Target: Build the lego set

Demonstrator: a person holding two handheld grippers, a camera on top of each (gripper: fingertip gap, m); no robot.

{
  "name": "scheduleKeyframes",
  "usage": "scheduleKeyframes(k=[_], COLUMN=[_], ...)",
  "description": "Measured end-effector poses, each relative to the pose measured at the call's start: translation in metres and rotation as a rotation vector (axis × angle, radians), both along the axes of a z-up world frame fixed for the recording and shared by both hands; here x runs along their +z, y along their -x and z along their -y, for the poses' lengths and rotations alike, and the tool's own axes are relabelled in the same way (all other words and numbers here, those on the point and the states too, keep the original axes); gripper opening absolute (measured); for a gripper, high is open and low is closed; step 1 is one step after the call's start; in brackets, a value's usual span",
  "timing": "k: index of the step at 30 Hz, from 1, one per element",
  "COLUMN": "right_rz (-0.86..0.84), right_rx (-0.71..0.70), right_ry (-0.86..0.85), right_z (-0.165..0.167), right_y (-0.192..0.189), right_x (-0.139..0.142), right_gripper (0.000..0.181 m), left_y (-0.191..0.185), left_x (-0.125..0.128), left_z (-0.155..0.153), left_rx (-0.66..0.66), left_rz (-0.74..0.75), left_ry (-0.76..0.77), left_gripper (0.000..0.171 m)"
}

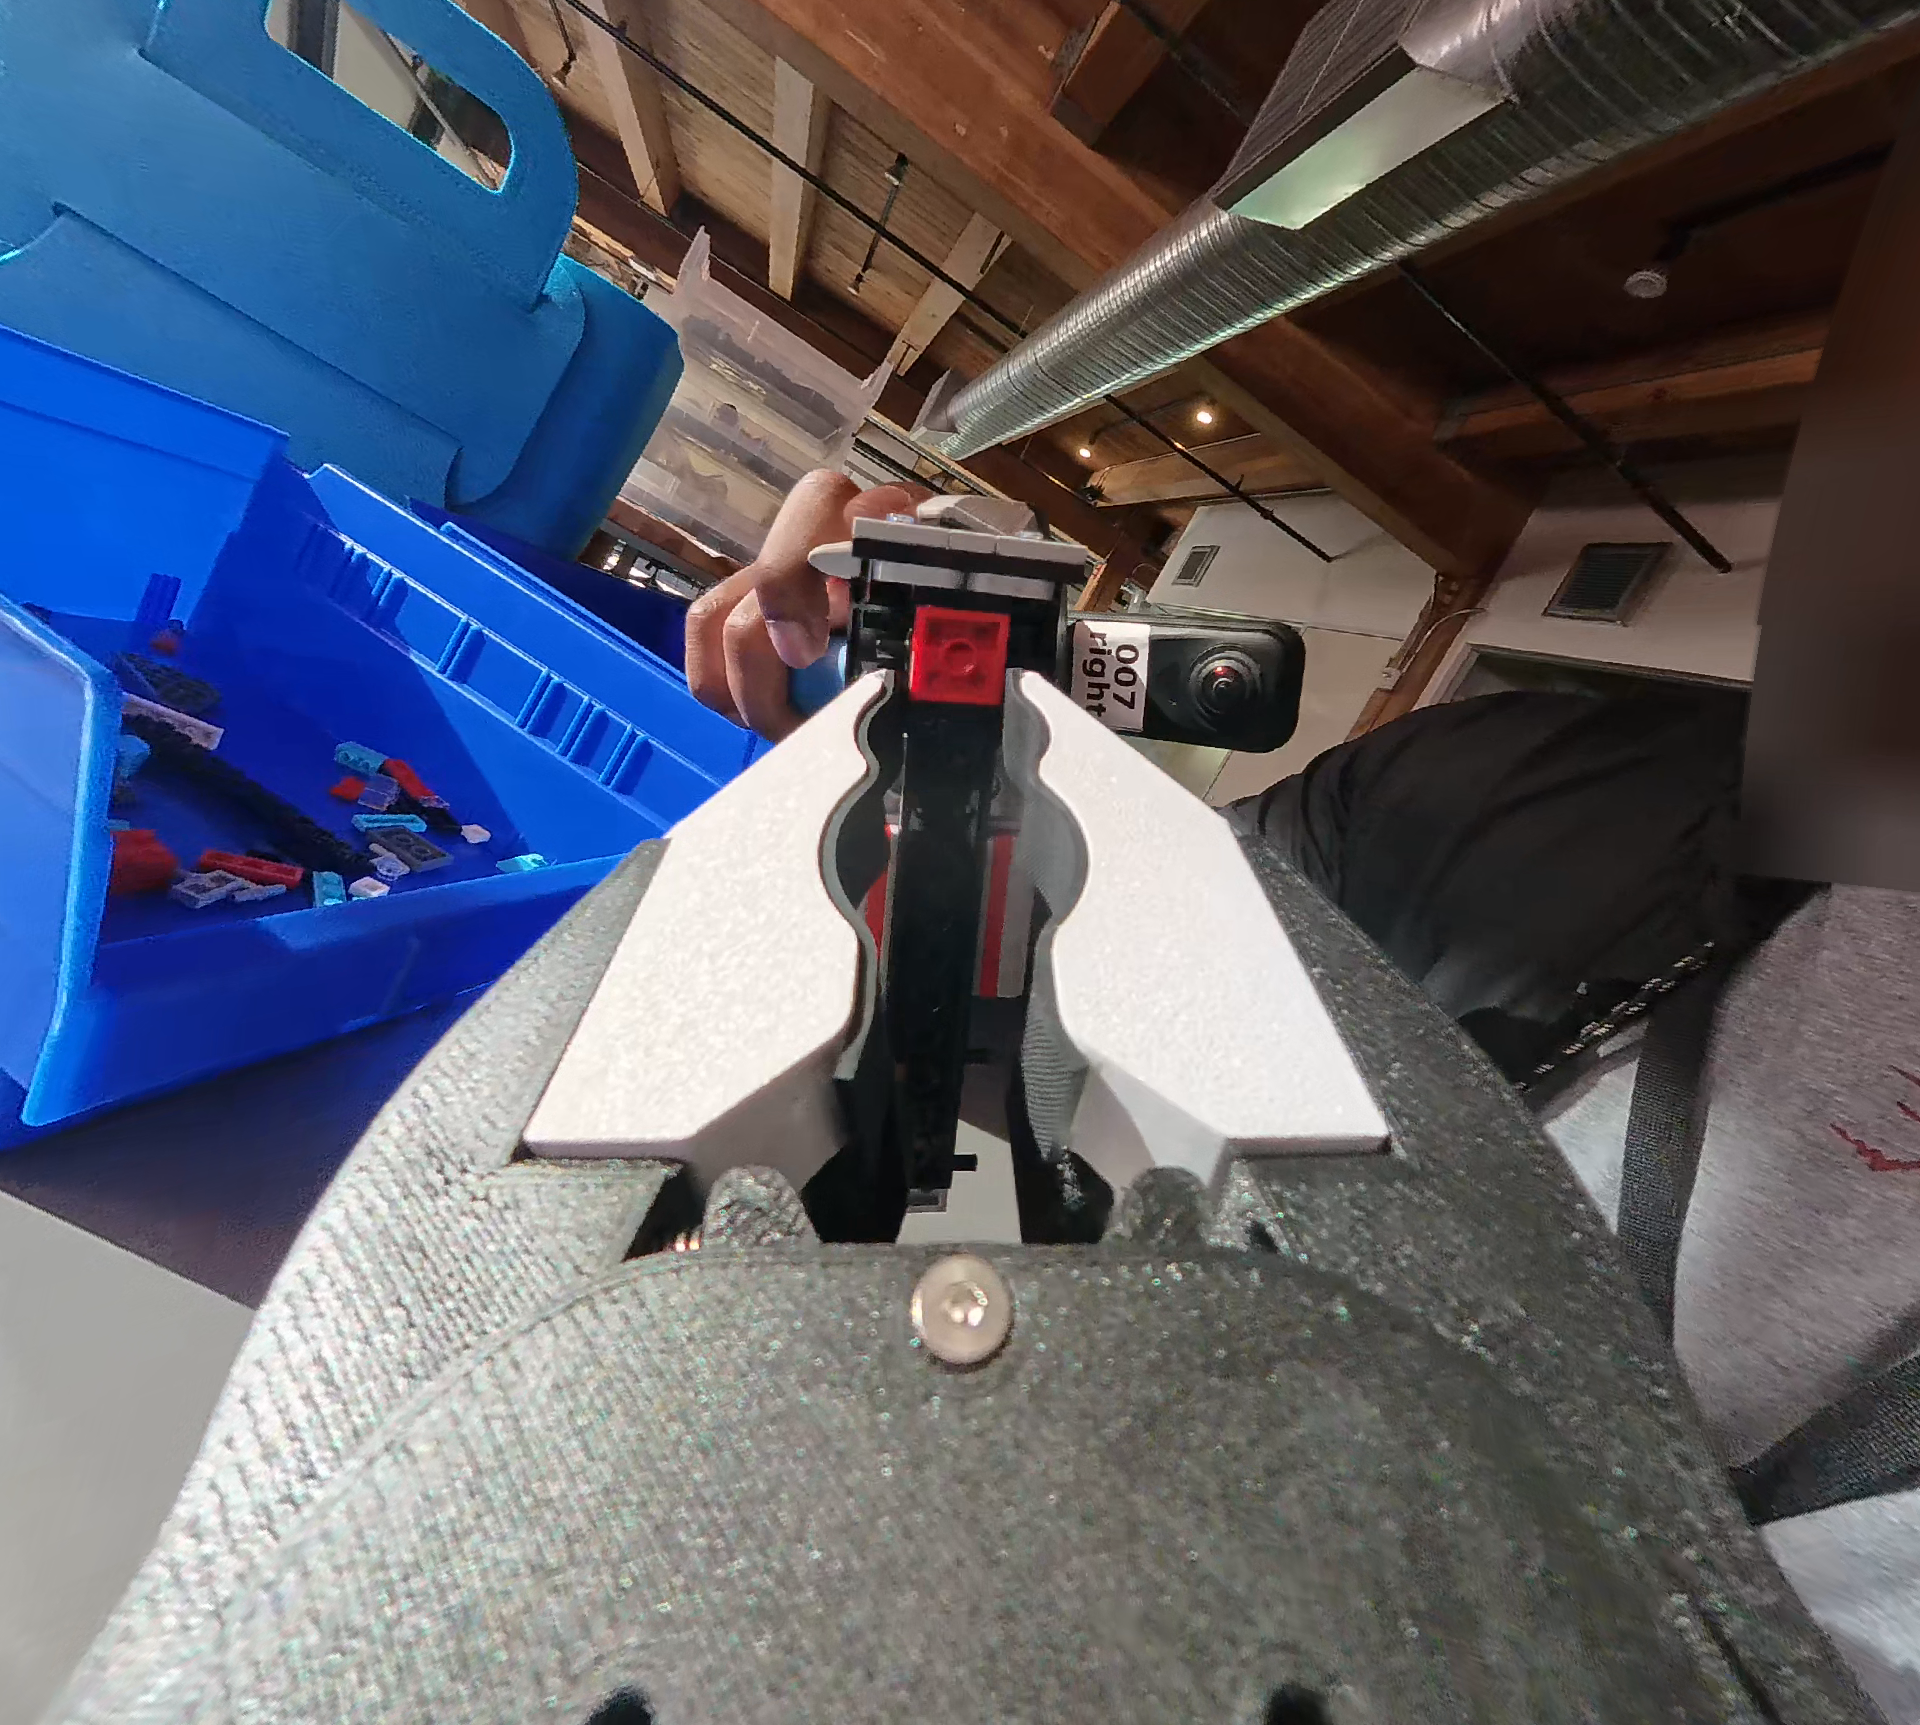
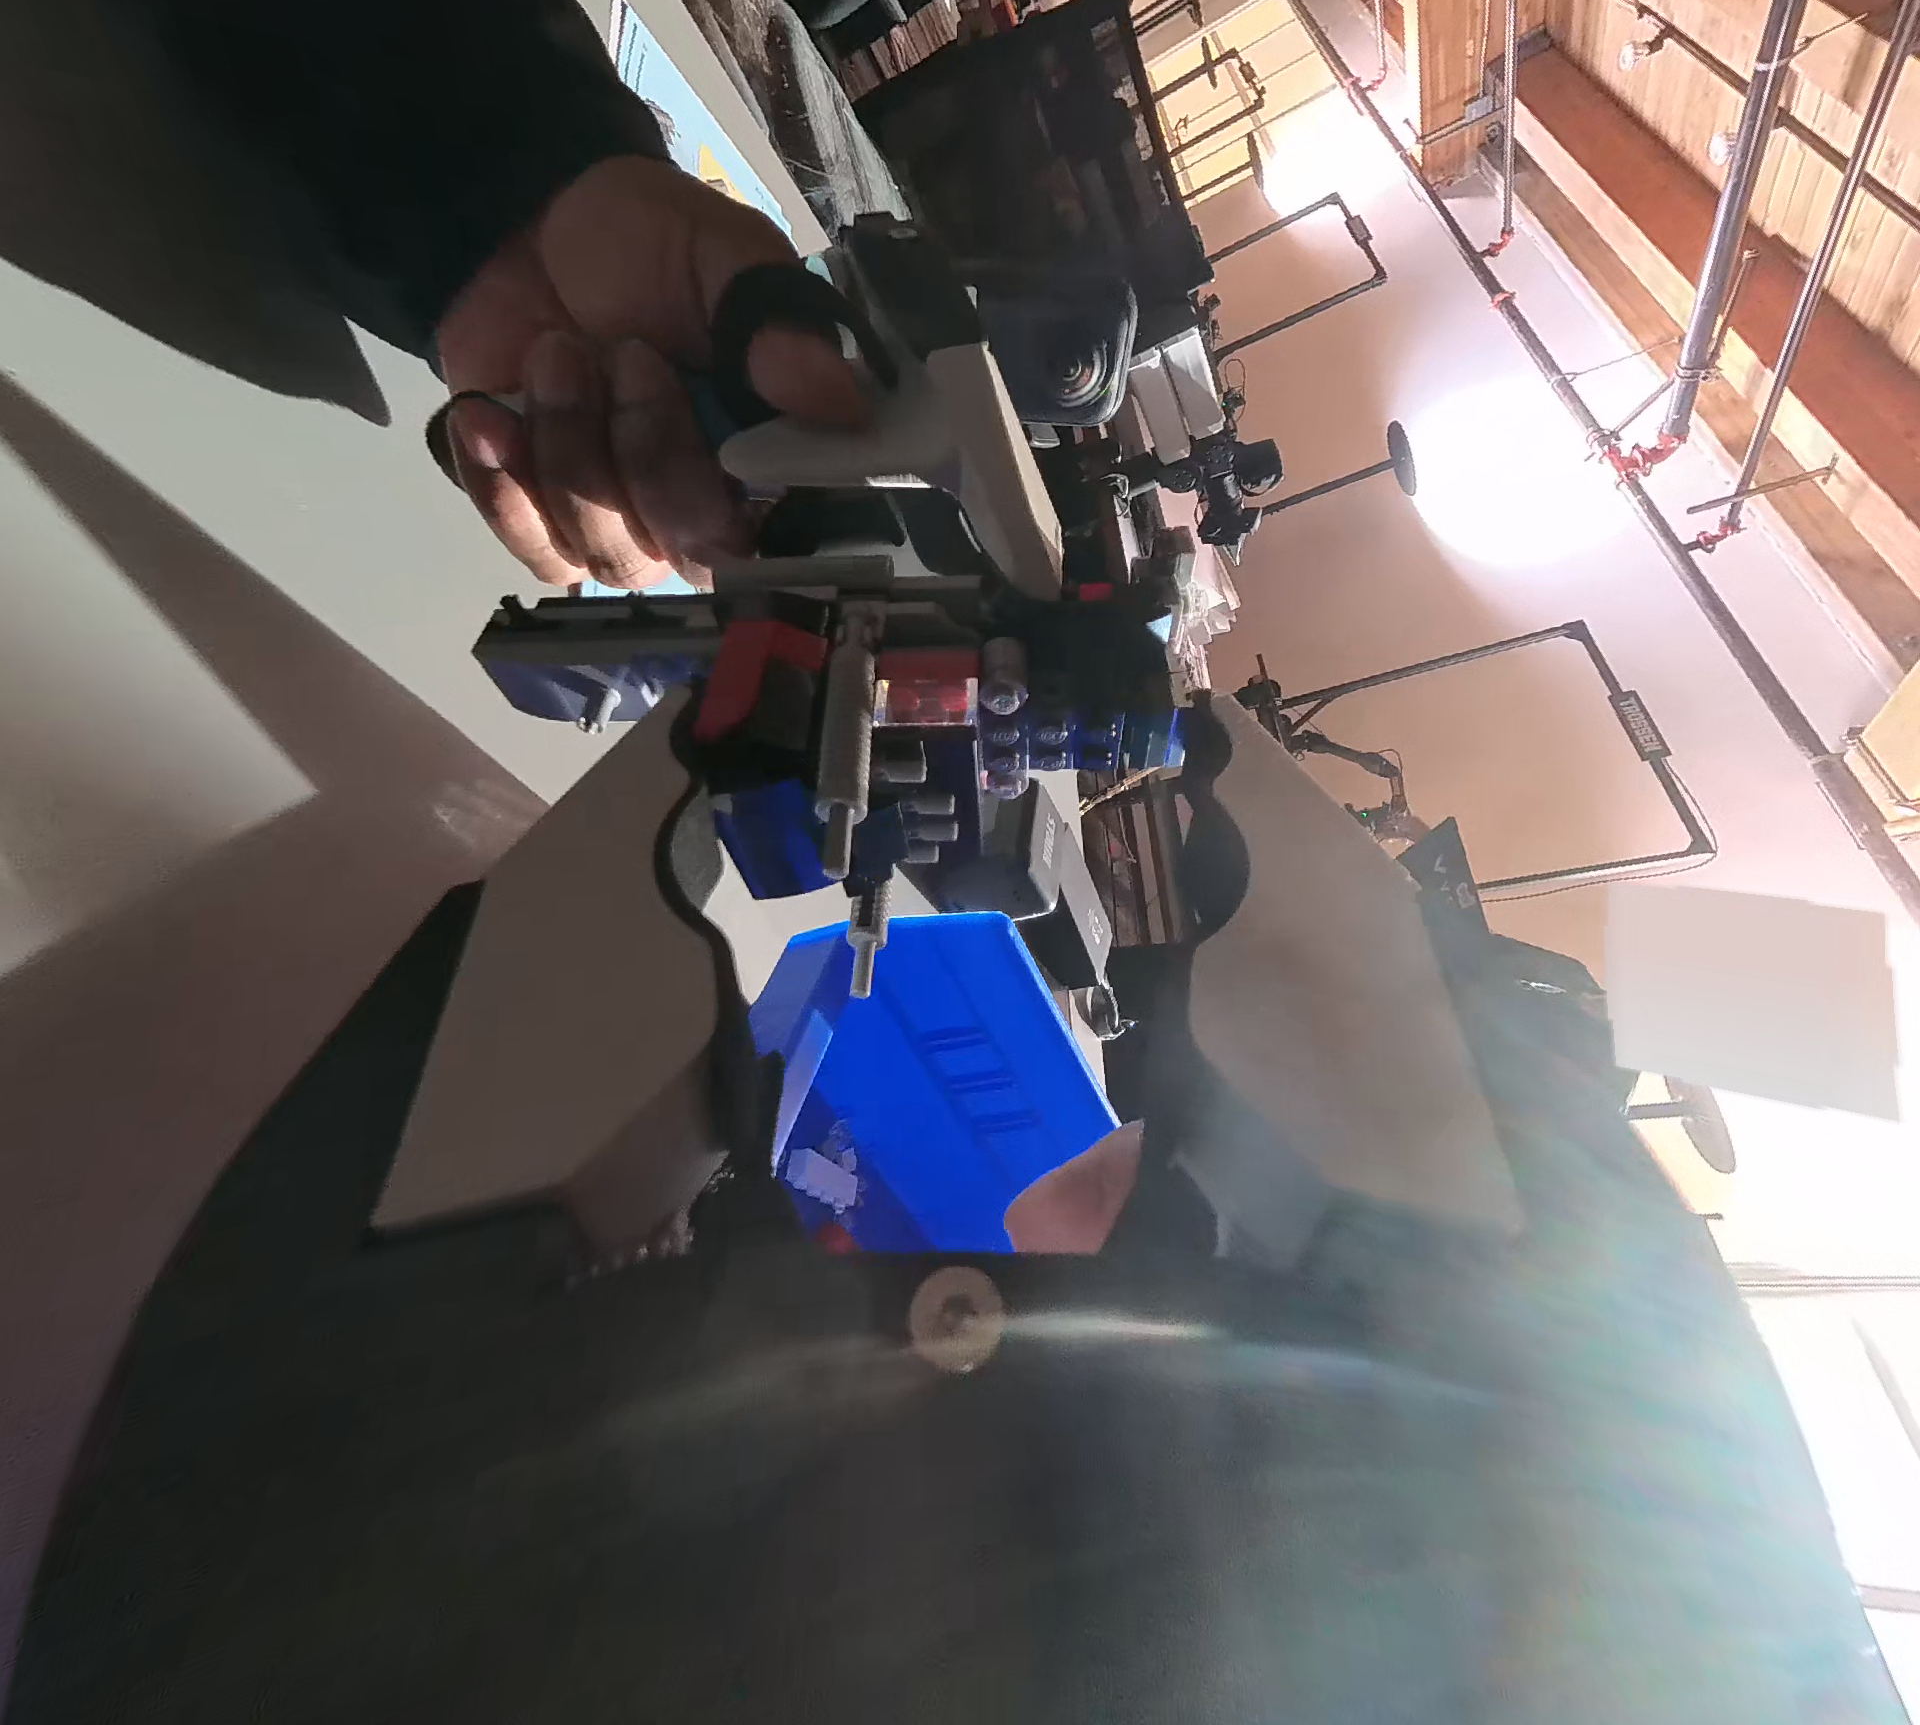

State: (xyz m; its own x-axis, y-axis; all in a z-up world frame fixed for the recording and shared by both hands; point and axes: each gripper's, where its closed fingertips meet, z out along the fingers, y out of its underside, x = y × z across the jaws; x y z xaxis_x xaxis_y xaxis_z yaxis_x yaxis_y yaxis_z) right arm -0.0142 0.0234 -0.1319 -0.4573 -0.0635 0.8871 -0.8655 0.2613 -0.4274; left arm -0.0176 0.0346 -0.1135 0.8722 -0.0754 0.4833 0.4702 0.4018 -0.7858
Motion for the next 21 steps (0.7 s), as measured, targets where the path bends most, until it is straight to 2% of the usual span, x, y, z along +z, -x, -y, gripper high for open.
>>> scheduleKeyframes(k=[1, 9, 21], right_rz=[0.001, 0.010, 0.024], right_rx=[0.001, 0.009, 0.017], right_ry=[0.001, 0.011, 0.026], right_z=[0.0001, 0.0004, 0.0014], right_y=[-0.0002, -0.0016, -0.0035], right_x=[0.0000, 0.0010, 0.0027], right_gripper=[0.091, 0.091, 0.091], left_y=[-0.0001, -0.0004, -0.0019], left_x=[-0.0001, 0.0006, 0.0020], left_z=[-0.0001, 0.0001, 0.0013], left_rx=[-0.006, -0.023, 0.001], left_rz=[0.005, 0.026, -0.020], left_ry=[-0.004, -0.019, -0.008], left_gripper=[0.019, 0.019, 0.018])
